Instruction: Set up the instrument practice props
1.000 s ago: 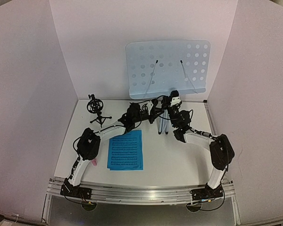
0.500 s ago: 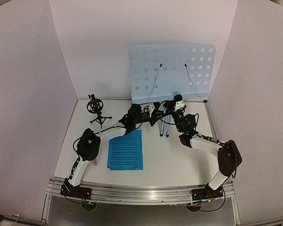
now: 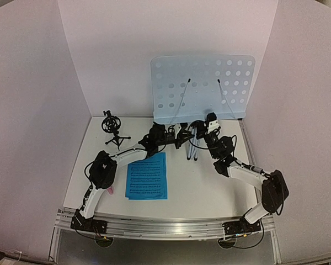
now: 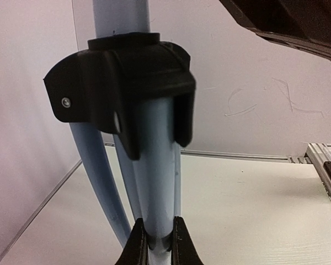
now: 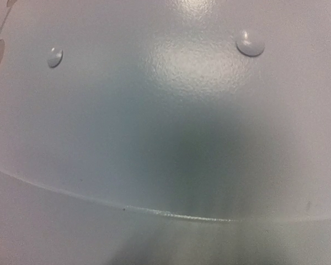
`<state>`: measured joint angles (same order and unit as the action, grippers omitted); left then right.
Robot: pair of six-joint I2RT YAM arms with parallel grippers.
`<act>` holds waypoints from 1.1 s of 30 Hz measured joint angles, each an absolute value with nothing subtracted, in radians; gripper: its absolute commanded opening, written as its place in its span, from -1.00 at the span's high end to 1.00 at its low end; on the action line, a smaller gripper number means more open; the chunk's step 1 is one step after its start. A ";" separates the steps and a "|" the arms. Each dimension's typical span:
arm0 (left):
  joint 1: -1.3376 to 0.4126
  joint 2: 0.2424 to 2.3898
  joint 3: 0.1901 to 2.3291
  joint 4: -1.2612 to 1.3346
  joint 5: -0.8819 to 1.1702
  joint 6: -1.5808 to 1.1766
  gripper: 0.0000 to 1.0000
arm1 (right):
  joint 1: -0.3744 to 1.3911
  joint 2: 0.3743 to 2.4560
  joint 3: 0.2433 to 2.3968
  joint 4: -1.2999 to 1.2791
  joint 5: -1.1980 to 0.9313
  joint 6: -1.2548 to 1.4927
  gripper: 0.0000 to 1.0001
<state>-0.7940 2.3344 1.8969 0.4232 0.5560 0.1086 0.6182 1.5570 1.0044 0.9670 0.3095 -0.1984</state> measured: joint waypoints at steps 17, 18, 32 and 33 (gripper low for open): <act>-0.794 2.333 1.897 0.419 0.555 0.109 1.00 | 0.618 1.358 0.908 0.587 0.208 -0.156 -0.26; -0.794 2.333 1.897 0.419 0.555 0.109 1.00 | 0.618 1.343 0.904 0.550 0.197 -0.156 -0.27; -0.794 2.333 1.898 0.415 0.558 0.109 1.00 | 0.397 1.337 0.824 0.291 -0.099 -0.085 -0.23; -0.794 2.333 1.898 0.415 0.558 0.109 1.00 | 0.381 1.356 0.828 0.288 -0.118 -0.085 -0.22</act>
